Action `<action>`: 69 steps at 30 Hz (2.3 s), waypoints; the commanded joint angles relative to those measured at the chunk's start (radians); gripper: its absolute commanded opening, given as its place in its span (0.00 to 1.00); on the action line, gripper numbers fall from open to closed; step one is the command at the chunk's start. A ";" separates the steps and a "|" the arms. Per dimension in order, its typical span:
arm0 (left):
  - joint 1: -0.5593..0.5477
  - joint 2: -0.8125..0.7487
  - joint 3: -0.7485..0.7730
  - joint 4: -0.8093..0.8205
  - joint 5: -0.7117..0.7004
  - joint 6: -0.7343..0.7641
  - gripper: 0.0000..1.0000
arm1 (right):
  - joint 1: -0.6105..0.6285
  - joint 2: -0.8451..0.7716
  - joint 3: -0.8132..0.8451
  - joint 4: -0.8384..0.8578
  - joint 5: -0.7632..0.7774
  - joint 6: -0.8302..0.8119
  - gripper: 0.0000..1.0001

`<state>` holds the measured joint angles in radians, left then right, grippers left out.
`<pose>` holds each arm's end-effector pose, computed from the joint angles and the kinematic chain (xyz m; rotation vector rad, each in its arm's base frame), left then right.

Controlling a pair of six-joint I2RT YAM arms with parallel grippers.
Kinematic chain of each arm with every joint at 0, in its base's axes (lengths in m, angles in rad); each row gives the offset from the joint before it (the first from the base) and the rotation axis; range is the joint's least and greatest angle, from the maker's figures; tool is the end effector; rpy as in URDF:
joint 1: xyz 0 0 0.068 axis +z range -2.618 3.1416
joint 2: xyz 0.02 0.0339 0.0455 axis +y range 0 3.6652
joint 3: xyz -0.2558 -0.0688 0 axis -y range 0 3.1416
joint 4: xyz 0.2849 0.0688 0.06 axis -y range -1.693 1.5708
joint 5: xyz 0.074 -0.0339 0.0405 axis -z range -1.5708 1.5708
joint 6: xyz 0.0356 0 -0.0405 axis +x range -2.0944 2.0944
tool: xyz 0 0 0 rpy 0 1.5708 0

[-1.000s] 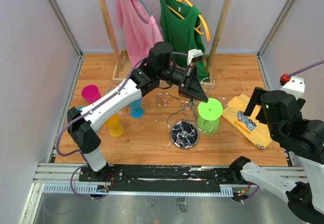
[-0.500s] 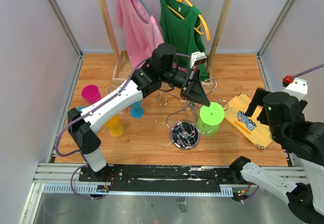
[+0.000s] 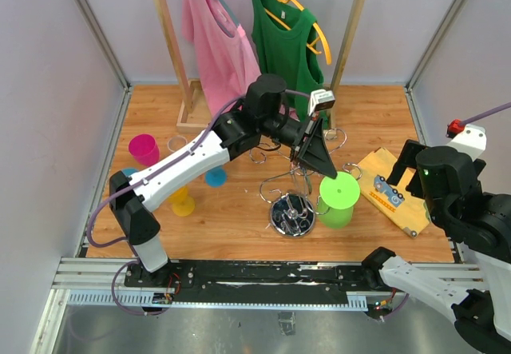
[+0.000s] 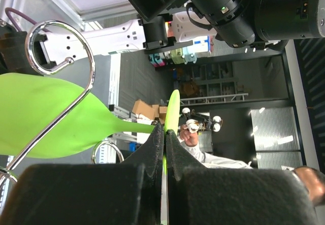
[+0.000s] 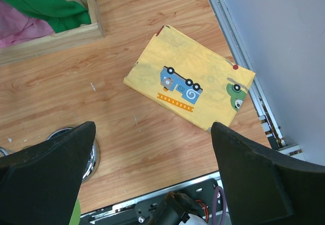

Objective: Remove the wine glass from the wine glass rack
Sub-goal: Pick up the wine glass from the wine rack, then place the wine glass at the center of the board.

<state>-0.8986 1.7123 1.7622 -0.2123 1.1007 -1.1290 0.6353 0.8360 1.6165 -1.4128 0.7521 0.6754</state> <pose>0.2408 -0.3535 0.4263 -0.7986 -2.0880 2.0724 0.0864 0.0335 0.4873 0.4355 1.9695 -0.0080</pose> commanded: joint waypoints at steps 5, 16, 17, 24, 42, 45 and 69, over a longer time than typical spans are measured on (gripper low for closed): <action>-0.039 0.024 0.043 0.014 0.027 0.001 0.00 | -0.029 -0.012 0.020 -0.024 0.034 0.015 0.99; -0.061 0.067 0.159 0.034 0.040 0.009 0.00 | -0.029 -0.017 0.034 -0.041 0.057 0.016 0.99; -0.061 0.074 0.173 0.039 0.042 0.010 0.00 | -0.029 -0.016 0.036 -0.041 0.059 0.016 0.99; -0.062 0.097 0.261 0.145 0.073 -0.057 0.00 | -0.029 0.000 0.066 -0.059 0.071 0.017 0.99; 0.165 0.039 0.448 0.424 0.064 -0.179 0.00 | -0.028 0.165 0.240 0.023 0.026 -0.107 0.99; 0.250 0.021 0.450 0.490 0.051 -0.196 0.00 | -0.029 0.225 0.286 0.079 -0.018 -0.159 0.99; 0.645 -0.310 0.156 0.173 -0.123 0.161 0.00 | -0.029 0.475 0.426 0.839 -0.912 -0.107 0.99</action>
<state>-0.2676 1.4536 1.9549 0.0231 1.0203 -1.0523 0.6353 1.3201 2.1014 -0.8322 0.0620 0.4789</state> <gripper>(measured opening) 0.017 0.990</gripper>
